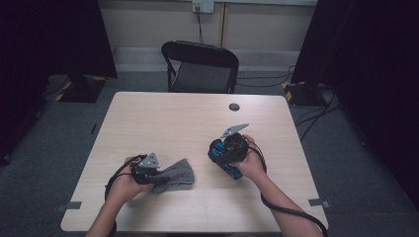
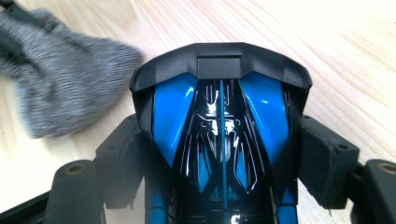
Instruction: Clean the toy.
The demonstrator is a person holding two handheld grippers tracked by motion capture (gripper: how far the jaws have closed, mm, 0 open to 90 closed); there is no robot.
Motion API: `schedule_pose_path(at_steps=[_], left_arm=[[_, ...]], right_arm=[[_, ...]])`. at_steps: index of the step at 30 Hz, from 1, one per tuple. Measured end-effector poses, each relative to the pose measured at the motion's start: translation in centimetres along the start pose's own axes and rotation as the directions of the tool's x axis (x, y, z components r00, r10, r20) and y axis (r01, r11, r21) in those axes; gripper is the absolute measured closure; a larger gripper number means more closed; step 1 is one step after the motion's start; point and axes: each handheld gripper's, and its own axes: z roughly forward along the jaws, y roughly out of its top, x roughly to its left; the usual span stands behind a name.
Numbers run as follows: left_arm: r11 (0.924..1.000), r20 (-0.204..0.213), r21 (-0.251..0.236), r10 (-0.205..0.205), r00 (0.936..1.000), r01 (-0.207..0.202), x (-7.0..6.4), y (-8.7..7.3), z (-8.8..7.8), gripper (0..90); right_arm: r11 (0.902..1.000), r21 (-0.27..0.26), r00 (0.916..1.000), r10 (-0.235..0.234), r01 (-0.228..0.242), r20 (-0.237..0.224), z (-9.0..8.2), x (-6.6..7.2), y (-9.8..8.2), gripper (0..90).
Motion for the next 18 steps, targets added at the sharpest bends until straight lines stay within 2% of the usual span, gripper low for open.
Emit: schedule_pose_path(at_steps=[1,4,7,10,12,14,15,16,17,18], left_arm=[[0.9995,-0.043,-0.03,-0.013,0.999,0.011,0.4,0.6,0.0,75.5],[0.9929,-0.119,-0.112,-0.055,0.9914,0.042,1.2,2.2,0.0,75.5],[0.9852,-0.157,-0.157,-0.095,0.983,0.07,2.0,4.4,0.8,75.5],[0.9824,-0.156,-0.17,-0.103,0.9823,0.076,2.3,6.4,1.8,75.4],[0.9841,-0.145,-0.162,-0.096,0.9847,0.072,2.2,7.5,2.5,75.3],[0.9874,-0.158,-0.15,-0.072,0.9848,0.048,1.9,8.4,3.1,75.1],[0.9869,-0.15,-0.151,-0.081,0.9854,0.058,1.8,8.7,3.4,75.1],[0.9848,-0.158,-0.162,-0.087,0.9835,0.061,1.9,9.0,3.7,74.7],[0.9818,-0.149,-0.157,-0.131,0.9801,0.107,1.9,9.2,3.9,74.7],[0.9818,-0.149,-0.157,-0.131,0.9801,0.107,1.9,9.2,3.9,74.7]], right_arm=[[1.0,0.003,1.0,-0.003,0.003,-0.004,0.0,0.1,0.0,25.8],[0.9998,0.002,0.9997,-0.02,0.02,-0.016,-0.2,0.3,0.3,25.7],[0.9996,-0.007,0.9993,-0.027,0.027,-0.026,-0.4,0.6,0.6,25.7],[0.9992,-0.013,0.9987,-0.038,0.037,-0.034,-0.6,1.0,0.7,25.8],[0.9992,-0.011,0.9983,-0.04,0.039,-0.043,-0.5,1.1,0.7,25.7],[0.9991,-0.007,0.9982,-0.042,0.042,-0.043,-0.5,1.1,0.7,25.7],[0.9992,-0.007,0.9982,-0.041,0.04,-0.043,-0.5,1.2,0.7,25.8],[0.9993,-0.007,0.9984,-0.038,0.038,-0.042,-0.5,1.2,0.6,25.8],[0.9993,-0.008,0.9984,-0.036,0.036,-0.043,-0.6,1.3,0.6,25.8],[0.9994,-0.007,0.9986,-0.034,0.034,-0.04,-0.6,1.3,0.5,25.8]])
